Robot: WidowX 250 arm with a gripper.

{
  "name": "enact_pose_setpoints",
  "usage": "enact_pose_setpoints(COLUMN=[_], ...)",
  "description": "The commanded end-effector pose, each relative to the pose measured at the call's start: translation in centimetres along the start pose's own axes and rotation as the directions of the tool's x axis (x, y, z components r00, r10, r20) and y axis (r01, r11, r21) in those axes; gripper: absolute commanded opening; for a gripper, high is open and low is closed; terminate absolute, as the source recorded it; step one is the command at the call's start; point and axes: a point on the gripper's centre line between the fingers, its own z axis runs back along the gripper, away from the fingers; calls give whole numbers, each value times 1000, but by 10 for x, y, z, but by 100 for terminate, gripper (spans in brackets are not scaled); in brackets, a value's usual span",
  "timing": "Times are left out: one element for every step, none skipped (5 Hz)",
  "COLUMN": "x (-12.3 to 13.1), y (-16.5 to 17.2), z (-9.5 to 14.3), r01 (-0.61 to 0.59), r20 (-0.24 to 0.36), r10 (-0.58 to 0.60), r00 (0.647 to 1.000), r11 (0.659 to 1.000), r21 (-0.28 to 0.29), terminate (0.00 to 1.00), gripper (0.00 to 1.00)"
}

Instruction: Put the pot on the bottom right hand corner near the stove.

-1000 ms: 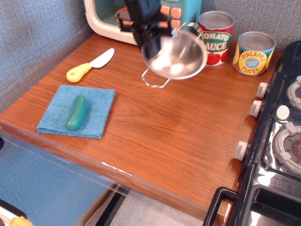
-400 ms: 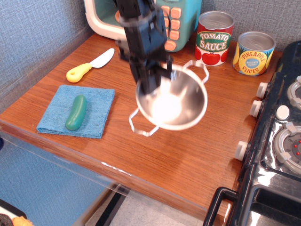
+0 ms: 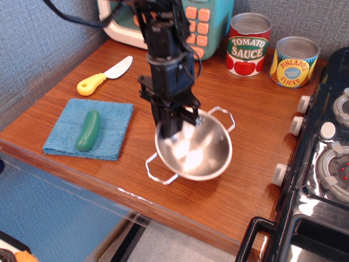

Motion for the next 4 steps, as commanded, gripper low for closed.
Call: enact_pose_setpoints(x=[-2,-2,-4,-8], y=[-2,0,4,12], z=[5,10,33,76], r01=[30,34,35,27], r20=[-8,-6,48,155], r10=[-30,-34,-35,-33], r00=[1000,999,998,987], r11=[1000,999,999,999], r21=[3,0,1,37], terminate=[0,0,0,0], gripper=[100,100,100,100])
